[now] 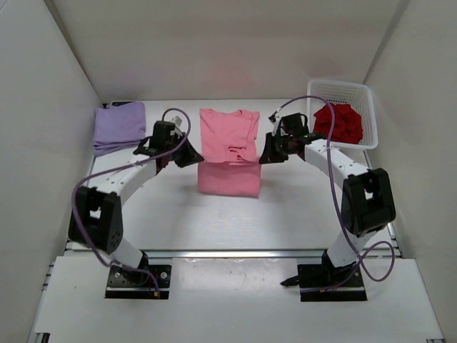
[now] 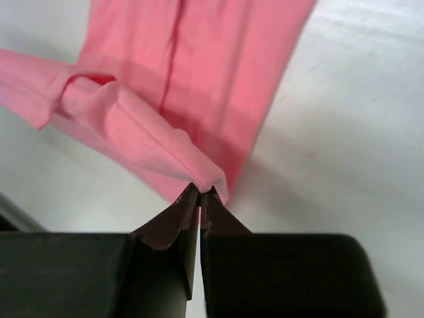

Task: Fold and stack the t-shirts
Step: Fold the folded rectangular tshirt in 1/3 of the way

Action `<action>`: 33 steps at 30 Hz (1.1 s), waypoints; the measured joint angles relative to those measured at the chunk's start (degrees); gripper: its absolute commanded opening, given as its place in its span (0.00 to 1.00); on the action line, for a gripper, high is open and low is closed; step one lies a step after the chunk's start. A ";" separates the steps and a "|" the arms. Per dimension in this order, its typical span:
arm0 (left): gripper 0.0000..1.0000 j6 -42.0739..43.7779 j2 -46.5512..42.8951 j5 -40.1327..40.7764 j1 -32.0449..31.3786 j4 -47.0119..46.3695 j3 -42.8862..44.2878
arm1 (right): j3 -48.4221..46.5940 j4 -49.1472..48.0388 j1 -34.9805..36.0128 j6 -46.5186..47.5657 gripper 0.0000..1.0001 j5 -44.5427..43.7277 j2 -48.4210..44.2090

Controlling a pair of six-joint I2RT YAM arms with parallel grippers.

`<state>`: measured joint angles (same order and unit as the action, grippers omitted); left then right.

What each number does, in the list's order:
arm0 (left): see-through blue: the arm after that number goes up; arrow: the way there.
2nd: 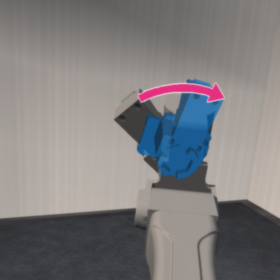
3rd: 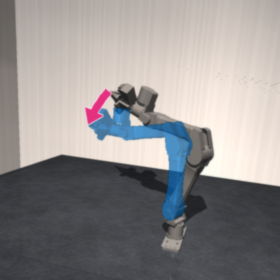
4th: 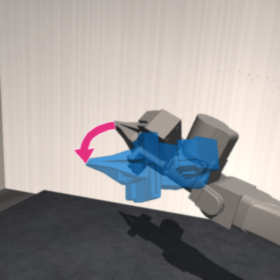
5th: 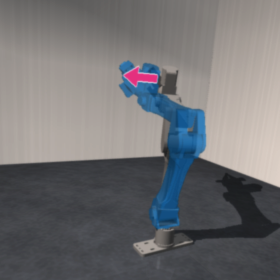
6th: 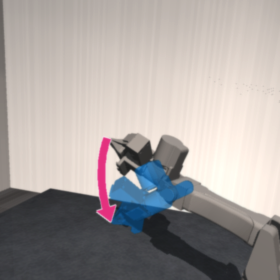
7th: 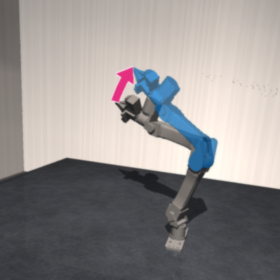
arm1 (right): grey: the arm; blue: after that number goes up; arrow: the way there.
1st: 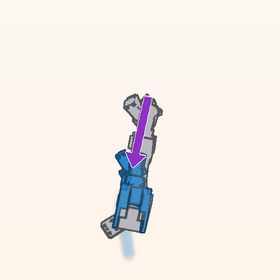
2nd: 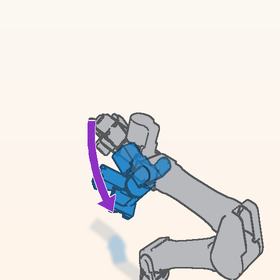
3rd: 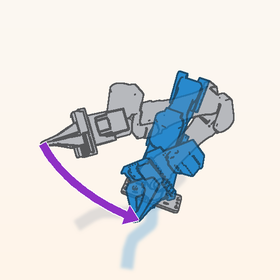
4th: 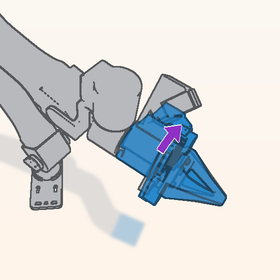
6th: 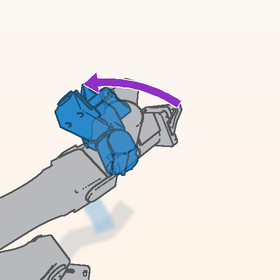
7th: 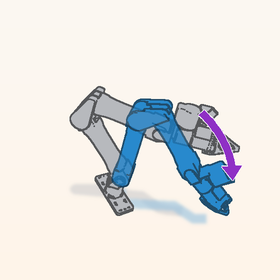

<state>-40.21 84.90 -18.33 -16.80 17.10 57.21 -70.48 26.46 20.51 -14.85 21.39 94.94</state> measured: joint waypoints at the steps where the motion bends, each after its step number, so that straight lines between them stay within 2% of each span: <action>1: 0.00 0.20 2.71 0.61 -0.11 -0.68 2.49 | -1.40 -0.96 -1.46 0.11 0.00 0.50 1.88; 4: 0.00 0.33 10.10 1.92 -0.24 -2.60 8.35 | -2.97 -3.76 -4.76 0.09 0.00 2.29 6.82; 9: 0.00 0.57 18.82 3.15 -0.04 -2.38 13.35 | -8.85 -4.37 -7.39 0.26 0.00 5.05 16.28; 15: 0.00 0.74 21.88 4.79 0.74 -2.05 15.15 | -20.87 -1.31 -5.95 2.69 0.00 5.20 24.55; 19: 0.00 0.76 26.08 5.44 0.94 -1.53 20.76 | -29.86 1.16 -5.22 3.80 0.00 5.38 30.01; 20: 0.01 0.76 27.65 5.49 1.01 -1.62 22.53 | -31.47 1.64 -5.18 4.04 0.00 5.27 31.39; 22: 0.15 0.79 30.29 5.31 1.25 -1.81 24.92 | -33.27 2.27 -5.20 4.37 0.00 5.07 33.53; 23: 0.18 0.81 31.41 5.05 1.38 -1.99 25.75 | -33.79 2.89 -5.20 4.59 0.01 4.79 34.40; 25: 0.30 0.81 32.81 4.48 1.55 -2.36 26.32 | -34.53 4.33 -5.20 4.79 0.04 4.09 35.56; 26: 0.33 0.76 33.09 4.17 1.68 -2.29 26.32 | -35.06 5.31 -5.20 4.87 0.10 3.63 36.06; 28: 0.46 0.72 33.11 4.07 1.92 -2.36 26.32 | -36.17 7.21 -5.27 5.07 0.26 2.45 36.39; 29: 0.49 0.66 32.87 3.96 2.10 -2.60 26.29 | -36.74 8.11 -5.27 5.09 0.35 1.88 36.35; 30: 0.49 0.52 32.50 3.91 2.29 -2.97 26.08 | -37.53 8.72 -5.27 5.31 0.37 1.27 36.22; 33: 0.38 -0.81 29.00 3.98 3.21 -5.79 22.25 | -37.57 8.63 -5.11 5.60 0.34 -0.66 34.49</action>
<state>-41.01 113.91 -14.35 -13.58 11.31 79.46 -108.05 35.09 15.40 -9.26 20.73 129.43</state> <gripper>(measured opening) 0.423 0.369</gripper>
